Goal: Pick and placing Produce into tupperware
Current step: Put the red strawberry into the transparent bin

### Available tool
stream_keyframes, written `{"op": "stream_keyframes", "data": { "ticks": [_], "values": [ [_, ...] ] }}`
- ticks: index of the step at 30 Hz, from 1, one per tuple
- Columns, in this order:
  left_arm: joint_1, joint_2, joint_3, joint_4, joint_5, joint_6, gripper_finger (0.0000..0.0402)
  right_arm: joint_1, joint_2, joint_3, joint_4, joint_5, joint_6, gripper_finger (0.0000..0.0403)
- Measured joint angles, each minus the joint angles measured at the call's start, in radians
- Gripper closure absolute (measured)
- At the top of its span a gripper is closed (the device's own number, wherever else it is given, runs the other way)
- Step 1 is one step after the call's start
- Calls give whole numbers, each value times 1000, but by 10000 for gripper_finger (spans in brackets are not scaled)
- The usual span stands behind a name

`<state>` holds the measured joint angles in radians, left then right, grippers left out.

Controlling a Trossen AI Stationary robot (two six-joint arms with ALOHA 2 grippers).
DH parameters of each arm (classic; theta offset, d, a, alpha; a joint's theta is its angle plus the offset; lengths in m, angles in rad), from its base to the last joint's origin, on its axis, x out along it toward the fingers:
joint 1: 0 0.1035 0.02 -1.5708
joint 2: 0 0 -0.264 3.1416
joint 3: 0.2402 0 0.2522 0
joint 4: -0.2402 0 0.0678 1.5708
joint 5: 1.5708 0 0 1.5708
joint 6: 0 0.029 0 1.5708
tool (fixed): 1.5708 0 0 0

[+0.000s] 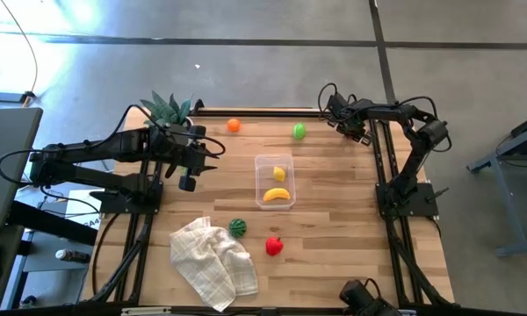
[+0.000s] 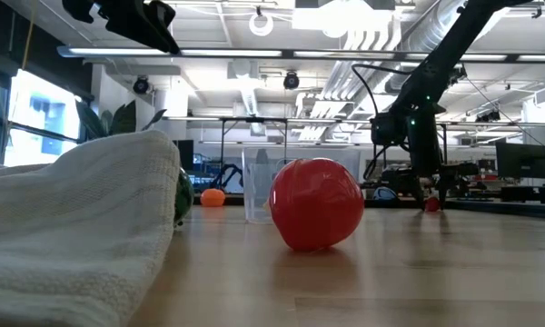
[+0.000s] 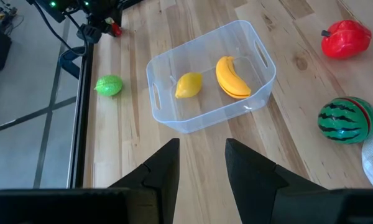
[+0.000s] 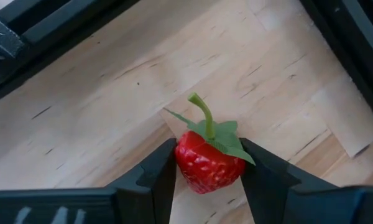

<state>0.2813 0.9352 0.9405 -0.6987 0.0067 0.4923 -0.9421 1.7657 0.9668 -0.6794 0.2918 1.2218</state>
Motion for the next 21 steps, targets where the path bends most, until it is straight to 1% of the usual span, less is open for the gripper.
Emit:
{"op": "stream_keyframes", "data": {
  "ticks": [8, 17, 21],
  "values": [
    [0, 0, 0, 0, 0, 0, 284, 6, 0, 1, -5, -4, -49, 260],
    [0, 0, 0, 0, 0, 0, 284, 6, -1, 1, -8, -12, -57, 261],
    [0, 0, 0, 0, 0, 0, 284, 7, -10, 0, -3, -32, -83, 261]
  ]
}}
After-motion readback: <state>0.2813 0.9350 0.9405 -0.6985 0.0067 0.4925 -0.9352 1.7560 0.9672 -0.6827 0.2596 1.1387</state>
